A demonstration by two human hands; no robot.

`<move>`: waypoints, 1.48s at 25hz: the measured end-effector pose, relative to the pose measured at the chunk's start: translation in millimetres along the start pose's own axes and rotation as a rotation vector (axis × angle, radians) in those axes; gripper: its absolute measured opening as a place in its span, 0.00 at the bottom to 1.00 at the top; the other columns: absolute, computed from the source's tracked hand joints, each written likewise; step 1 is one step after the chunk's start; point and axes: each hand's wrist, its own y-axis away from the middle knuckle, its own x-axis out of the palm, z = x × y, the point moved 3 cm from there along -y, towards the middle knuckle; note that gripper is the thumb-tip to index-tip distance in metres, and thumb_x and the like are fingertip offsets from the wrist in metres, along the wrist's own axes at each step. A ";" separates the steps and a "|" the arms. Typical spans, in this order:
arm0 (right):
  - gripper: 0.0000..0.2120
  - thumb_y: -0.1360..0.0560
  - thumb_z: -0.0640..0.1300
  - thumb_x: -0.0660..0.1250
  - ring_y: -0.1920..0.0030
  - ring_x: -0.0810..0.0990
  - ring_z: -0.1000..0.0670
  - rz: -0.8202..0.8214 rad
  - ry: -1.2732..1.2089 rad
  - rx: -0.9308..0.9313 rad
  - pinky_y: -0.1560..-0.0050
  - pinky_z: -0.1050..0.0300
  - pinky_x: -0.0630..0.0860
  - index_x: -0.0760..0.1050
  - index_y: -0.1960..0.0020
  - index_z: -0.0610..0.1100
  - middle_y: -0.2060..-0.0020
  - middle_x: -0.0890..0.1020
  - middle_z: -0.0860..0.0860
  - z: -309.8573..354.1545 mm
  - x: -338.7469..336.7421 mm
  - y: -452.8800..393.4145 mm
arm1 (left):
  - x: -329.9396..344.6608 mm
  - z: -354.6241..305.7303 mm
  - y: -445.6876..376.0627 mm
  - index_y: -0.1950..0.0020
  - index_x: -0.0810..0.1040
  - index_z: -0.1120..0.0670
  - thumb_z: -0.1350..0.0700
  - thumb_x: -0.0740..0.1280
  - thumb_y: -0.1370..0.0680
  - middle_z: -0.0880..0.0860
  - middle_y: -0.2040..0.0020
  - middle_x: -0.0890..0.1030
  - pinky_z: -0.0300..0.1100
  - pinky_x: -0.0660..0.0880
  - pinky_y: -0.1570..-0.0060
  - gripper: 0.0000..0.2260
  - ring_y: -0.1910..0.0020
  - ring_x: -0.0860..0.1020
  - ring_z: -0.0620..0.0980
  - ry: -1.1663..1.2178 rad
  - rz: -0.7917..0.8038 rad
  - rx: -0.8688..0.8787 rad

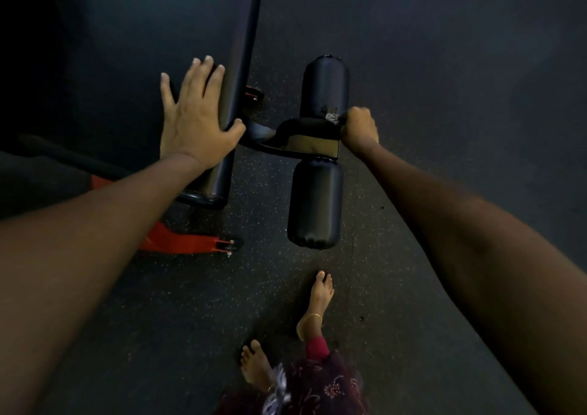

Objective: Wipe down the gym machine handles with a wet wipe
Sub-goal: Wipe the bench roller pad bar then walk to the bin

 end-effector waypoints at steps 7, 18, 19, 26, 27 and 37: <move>0.13 0.25 0.33 0.61 0.49 0.78 0.38 0.007 0.003 -0.026 0.46 0.47 0.77 0.76 0.42 0.35 0.45 0.75 0.38 8.9 3.6 -1.3 | -1.0 -1.6 0.7 0.24 0.56 0.57 0.47 0.64 0.25 0.54 0.23 0.55 0.58 0.41 0.27 0.33 0.24 0.50 0.51 0.009 -0.005 0.003; 0.11 0.25 0.33 0.60 0.48 0.78 0.38 -0.013 0.057 0.003 0.46 0.46 0.75 0.77 0.45 0.36 0.50 0.80 0.38 7.8 2.5 -11.3 | -1.8 -1.9 0.4 0.25 0.58 0.58 0.48 0.65 0.25 0.56 0.24 0.56 0.59 0.42 0.27 0.33 0.24 0.51 0.52 0.014 0.007 0.001; 0.12 0.25 0.33 0.60 0.48 0.78 0.38 -0.011 0.032 0.001 0.46 0.46 0.76 0.78 0.45 0.36 0.49 0.80 0.37 10.5 4.6 -10.4 | -2.0 -1.7 0.3 0.25 0.58 0.58 0.48 0.65 0.25 0.56 0.24 0.56 0.59 0.42 0.27 0.33 0.24 0.51 0.52 0.012 0.008 0.002; 0.11 0.24 0.33 0.59 0.51 0.79 0.37 0.036 0.013 0.007 0.53 0.48 0.77 0.78 0.46 0.34 0.51 0.80 0.36 -1.1 3.2 -16.9 | -1.5 -2.1 -0.1 0.25 0.58 0.58 0.48 0.65 0.25 0.55 0.23 0.56 0.58 0.41 0.27 0.33 0.24 0.51 0.52 0.016 0.007 -0.001; 0.11 0.24 0.33 0.59 0.51 0.79 0.37 0.033 0.018 0.015 0.52 0.47 0.77 0.77 0.46 0.34 0.51 0.79 0.37 -1.5 3.9 -15.4 | -1.5 -1.7 -0.5 0.25 0.58 0.58 0.48 0.65 0.25 0.55 0.23 0.56 0.59 0.42 0.27 0.33 0.24 0.51 0.52 0.014 0.008 0.001; 0.11 0.24 0.35 0.61 0.49 0.79 0.36 0.071 -0.018 -0.070 0.49 0.44 0.77 0.77 0.44 0.35 0.49 0.79 0.35 23.4 11.2 -14.1 | 0.1 -0.3 -0.5 0.24 0.58 0.57 0.47 0.65 0.25 0.55 0.23 0.56 0.58 0.41 0.28 0.33 0.24 0.51 0.52 0.014 -0.003 0.004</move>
